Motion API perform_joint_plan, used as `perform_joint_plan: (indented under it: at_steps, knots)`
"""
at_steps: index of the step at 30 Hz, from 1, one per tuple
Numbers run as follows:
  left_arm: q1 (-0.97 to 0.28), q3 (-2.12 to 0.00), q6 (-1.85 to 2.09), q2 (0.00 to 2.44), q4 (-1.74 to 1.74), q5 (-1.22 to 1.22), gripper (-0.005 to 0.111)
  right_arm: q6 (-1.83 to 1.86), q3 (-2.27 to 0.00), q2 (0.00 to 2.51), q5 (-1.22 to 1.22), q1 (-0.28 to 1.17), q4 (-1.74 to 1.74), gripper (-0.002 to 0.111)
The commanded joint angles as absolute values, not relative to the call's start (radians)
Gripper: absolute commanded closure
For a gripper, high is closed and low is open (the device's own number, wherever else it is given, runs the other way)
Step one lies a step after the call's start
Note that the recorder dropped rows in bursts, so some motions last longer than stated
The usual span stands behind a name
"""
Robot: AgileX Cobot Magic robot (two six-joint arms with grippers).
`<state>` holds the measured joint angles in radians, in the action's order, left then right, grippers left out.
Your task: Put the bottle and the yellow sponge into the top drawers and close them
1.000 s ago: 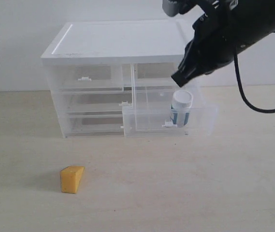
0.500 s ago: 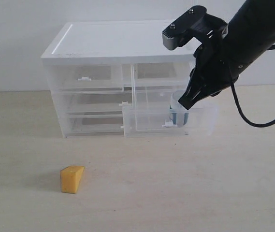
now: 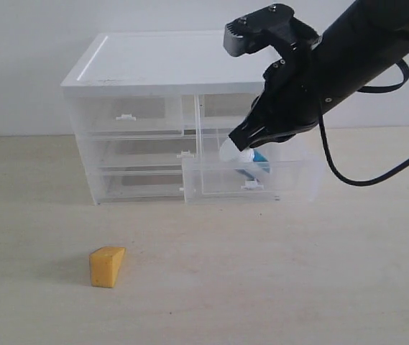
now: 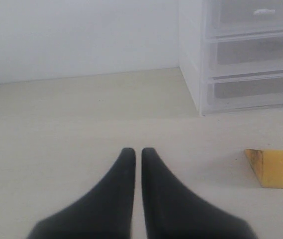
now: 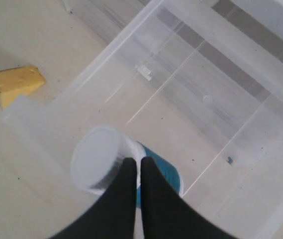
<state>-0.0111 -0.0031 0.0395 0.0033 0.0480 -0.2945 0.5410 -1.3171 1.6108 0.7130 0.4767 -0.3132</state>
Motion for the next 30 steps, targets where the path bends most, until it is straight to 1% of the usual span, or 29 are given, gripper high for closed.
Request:
perform_joint_plan:
  at_steps: [1, 8, 13, 19, 26, 30]
  knots:
    - [-0.009, 0.000, 0.033, 0.000, 0.043, -0.296, 0.103, 0.551, -1.318, 1.616, 0.670, 0.468, -0.352, 0.108]
    - [-0.009, 0.000, 0.033, 0.000, 0.043, -0.296, 0.103, 0.553, -1.318, 1.614, 0.593, 0.468, -0.457, 0.108]
    - [-0.009, 0.000, 0.033, 0.000, 0.043, -0.296, 0.103, 0.582, -1.318, 1.574, 0.644, 0.468, -0.400, 0.108]
    - [-0.009, 0.000, 0.033, 0.000, 0.043, -0.296, 0.103, 0.593, -1.318, 1.460, 0.803, 0.468, -0.398, 0.108]
    - [-0.009, 0.000, 0.033, 0.000, 0.043, -0.296, 0.103, 0.618, -1.314, 1.439, 1.106, 0.505, -0.398, 0.108]
    - [-0.009, 0.000, 0.033, 0.000, 0.043, -0.296, 0.103, 0.603, -1.298, 1.439, 1.143, 0.559, -0.392, 0.108]
